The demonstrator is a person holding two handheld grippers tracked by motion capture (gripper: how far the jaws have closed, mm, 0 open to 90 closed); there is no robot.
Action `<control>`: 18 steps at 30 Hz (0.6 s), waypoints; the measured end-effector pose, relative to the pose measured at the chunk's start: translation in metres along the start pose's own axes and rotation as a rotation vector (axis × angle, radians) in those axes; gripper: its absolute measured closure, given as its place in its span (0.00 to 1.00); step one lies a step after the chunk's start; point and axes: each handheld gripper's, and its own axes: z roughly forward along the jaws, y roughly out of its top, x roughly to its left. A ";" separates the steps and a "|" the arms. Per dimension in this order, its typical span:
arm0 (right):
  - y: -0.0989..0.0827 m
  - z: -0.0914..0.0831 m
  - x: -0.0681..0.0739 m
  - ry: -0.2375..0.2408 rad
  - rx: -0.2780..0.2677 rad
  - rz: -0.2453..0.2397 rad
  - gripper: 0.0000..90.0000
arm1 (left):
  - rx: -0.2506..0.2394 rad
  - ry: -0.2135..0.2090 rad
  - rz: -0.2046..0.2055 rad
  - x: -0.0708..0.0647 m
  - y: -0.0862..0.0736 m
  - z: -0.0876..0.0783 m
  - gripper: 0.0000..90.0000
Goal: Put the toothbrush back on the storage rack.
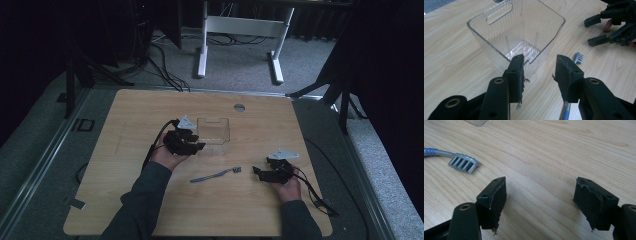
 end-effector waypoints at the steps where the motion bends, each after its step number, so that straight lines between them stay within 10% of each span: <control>1: 0.000 0.000 0.000 0.000 0.000 0.000 0.28 | 0.003 -0.002 0.004 0.000 0.001 0.000 0.66; 18: 0.000 0.000 0.000 0.000 0.000 0.000 0.28 | 0.038 -0.047 0.034 -0.011 0.007 0.013 0.66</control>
